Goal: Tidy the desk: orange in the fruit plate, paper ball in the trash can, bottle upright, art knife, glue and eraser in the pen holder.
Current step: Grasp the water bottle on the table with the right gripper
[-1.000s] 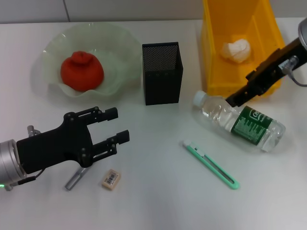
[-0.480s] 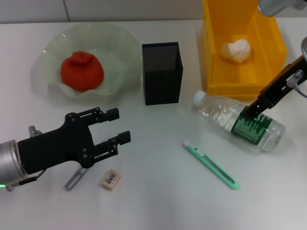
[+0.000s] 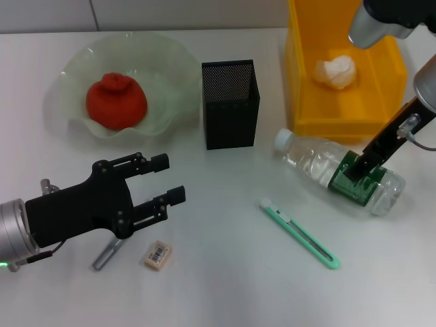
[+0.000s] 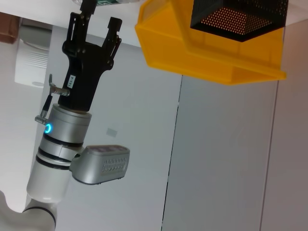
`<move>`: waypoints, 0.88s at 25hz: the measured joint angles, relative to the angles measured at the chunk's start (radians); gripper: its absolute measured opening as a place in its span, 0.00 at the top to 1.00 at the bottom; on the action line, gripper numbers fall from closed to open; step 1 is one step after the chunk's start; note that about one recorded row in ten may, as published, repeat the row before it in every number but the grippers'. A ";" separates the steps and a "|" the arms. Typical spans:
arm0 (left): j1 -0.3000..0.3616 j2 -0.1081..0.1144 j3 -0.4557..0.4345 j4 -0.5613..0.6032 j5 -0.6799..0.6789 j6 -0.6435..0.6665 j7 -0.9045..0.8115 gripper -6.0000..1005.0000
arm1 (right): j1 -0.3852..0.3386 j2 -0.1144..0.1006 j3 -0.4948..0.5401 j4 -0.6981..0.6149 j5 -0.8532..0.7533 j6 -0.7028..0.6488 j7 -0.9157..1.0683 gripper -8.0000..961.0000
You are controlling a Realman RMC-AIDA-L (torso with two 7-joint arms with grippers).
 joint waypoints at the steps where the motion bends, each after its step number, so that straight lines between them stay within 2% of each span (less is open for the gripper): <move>1: 0.000 0.000 0.000 0.000 -0.001 0.000 0.000 0.40 | 0.003 0.001 -0.003 0.007 -0.004 0.006 0.000 0.13; 11: 0.000 0.000 0.000 0.000 -0.005 -0.005 0.000 0.40 | 0.017 0.004 -0.060 0.075 0.003 0.087 0.011 0.13; 22: -0.005 0.001 -0.006 0.001 -0.006 -0.010 0.000 0.40 | 0.039 0.005 -0.077 0.166 0.016 0.143 0.012 0.13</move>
